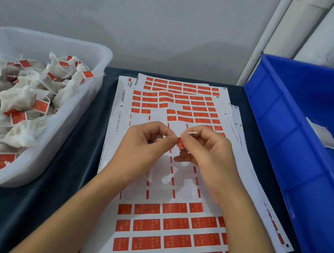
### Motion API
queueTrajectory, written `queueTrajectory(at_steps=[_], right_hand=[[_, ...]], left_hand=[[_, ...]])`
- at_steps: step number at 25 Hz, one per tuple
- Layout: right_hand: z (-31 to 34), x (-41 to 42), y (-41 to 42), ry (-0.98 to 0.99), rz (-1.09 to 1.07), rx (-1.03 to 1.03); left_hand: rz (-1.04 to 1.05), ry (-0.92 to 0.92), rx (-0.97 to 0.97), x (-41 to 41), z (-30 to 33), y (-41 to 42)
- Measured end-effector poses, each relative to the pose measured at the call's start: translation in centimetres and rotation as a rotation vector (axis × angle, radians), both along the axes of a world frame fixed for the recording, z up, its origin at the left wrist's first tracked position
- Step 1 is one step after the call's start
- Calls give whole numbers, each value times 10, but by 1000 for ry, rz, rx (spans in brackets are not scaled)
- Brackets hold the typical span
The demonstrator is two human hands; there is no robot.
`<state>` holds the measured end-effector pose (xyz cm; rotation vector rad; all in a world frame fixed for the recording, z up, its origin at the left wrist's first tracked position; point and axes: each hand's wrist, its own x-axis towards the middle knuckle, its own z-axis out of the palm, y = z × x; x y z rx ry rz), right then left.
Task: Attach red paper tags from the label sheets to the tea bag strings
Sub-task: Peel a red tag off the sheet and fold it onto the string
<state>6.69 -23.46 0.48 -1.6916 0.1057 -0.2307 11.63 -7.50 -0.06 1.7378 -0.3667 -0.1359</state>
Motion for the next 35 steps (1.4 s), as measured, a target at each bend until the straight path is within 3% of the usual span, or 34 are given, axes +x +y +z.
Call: queueTrajectory(at_steps=[18,20,25,30,35], right_hand=[[-8,3,4,-70,33,-141],[-9,3,4,-65,6,-111],[-11,3,2,-37,-72,-106],[-12,7,18,-56,-14,-297],[-6,15,34,66,44,-523]], left_hand=[[9,-71,12,-4,-2,1],[5,-109,62,-4,0,1],[82,-138,461,-3,1,24],[137,-182,574,-17,-2,37],[86,-123,620,-11,0,31]])
